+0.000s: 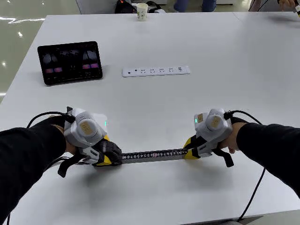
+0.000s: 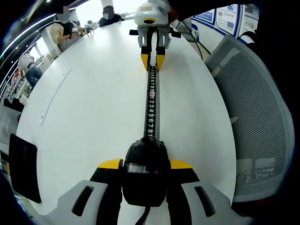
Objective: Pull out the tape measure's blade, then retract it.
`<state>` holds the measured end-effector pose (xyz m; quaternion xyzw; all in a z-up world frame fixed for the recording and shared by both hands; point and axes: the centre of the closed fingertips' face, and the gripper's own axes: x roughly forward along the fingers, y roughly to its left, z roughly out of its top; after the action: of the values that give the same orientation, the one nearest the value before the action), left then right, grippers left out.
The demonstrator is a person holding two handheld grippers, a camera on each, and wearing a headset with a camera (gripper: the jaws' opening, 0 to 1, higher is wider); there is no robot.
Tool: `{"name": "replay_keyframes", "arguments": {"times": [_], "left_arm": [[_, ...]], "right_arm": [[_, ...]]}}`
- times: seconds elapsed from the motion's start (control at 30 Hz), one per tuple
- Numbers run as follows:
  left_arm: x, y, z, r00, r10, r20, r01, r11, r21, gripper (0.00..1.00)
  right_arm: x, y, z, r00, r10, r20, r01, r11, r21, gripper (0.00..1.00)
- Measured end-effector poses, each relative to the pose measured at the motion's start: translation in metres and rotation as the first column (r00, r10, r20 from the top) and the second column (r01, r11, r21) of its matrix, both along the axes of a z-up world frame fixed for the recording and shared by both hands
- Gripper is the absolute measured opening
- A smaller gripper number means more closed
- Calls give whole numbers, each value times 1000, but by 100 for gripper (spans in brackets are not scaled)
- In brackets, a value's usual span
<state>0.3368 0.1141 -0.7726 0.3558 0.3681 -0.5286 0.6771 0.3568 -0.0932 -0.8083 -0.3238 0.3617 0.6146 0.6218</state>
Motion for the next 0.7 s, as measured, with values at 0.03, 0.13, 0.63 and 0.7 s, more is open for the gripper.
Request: {"name": "replay_keyframes", "arguments": {"times": [0.03,0.13,0.63,0.7], "left_arm": [[0,0,0,1000,1,0,-1,1000,-1,30],[0,-1,1,1000,1,0,-1,1000,-1,30],[1,0,-1,1000,3,2,-3,1000,-1,30],[1,0,-1,1000,4,3,-4,1000,-1,30]], "right_arm": [[0,0,0,1000,0,0,0,1000,0,10],[0,-2,1,1000,-4,0,4,1000,0,10],[1,-10,0,1000,-17,1,17,1000,-6,10],[1,-11,0,1000,-19,0,19,1000,-7,10]]}}
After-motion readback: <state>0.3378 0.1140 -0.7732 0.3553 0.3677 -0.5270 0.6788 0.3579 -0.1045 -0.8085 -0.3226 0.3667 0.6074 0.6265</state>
